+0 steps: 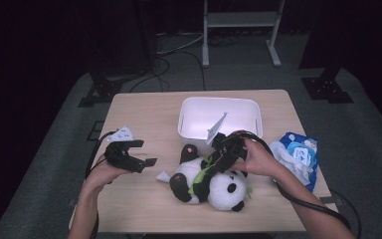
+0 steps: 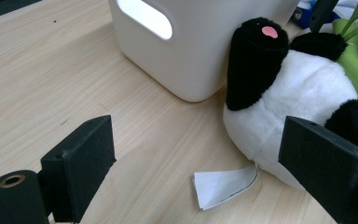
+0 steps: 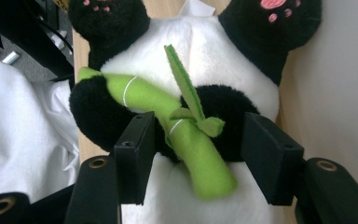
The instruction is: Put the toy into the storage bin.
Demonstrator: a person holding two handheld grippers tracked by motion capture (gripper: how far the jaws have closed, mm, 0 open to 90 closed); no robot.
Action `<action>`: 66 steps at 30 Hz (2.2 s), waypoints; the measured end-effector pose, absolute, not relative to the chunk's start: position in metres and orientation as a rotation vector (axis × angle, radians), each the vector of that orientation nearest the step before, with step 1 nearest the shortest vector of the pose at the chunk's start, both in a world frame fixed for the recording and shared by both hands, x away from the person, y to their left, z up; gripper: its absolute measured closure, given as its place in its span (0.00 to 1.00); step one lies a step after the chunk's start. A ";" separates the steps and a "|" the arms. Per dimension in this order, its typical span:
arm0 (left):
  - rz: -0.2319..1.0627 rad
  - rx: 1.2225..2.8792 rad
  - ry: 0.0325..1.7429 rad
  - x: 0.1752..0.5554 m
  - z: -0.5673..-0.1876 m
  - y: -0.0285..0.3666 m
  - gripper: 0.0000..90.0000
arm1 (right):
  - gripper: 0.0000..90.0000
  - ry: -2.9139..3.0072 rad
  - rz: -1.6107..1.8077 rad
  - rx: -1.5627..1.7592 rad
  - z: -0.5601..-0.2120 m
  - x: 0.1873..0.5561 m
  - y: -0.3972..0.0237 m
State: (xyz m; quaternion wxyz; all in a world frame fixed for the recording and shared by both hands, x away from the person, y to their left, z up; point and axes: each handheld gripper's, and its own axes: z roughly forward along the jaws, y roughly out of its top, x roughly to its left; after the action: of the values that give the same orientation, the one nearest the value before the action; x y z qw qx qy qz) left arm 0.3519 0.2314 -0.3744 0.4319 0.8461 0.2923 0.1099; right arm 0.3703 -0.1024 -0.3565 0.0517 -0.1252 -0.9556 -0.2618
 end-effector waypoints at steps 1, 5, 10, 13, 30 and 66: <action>0.275 2.109 0.729 0.352 -0.375 0.232 0.10 | 0.48 -2.910 -0.791 -0.377 -0.357 0.370 -0.102; 0.275 2.108 0.734 0.352 -0.375 0.233 0.10 | 0.47 -2.927 -0.778 -0.369 -0.360 0.371 -0.098; 0.273 2.112 0.742 0.353 -0.377 0.233 0.10 | 0.46 -2.928 -0.782 -0.367 -0.364 0.372 -0.097; 0.272 2.118 0.748 0.354 -0.379 0.233 0.10 | 0.46 -2.919 -0.796 -0.379 -0.368 0.371 -0.097; 0.259 2.116 0.781 0.357 -0.387 0.238 0.10 | 0.57 -2.937 -0.787 -0.399 -0.374 0.367 -0.094; 0.245 2.072 0.827 0.359 -0.393 0.252 0.10 | 0.77 -2.965 -0.768 -0.336 -0.349 0.349 -0.095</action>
State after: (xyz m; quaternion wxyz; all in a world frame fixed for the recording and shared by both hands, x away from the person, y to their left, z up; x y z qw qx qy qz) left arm 0.3594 0.2523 -0.3932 0.4337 0.8318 0.3321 0.0985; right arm 0.3489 -0.0951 -0.3487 0.0303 -0.1091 -0.9618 -0.2492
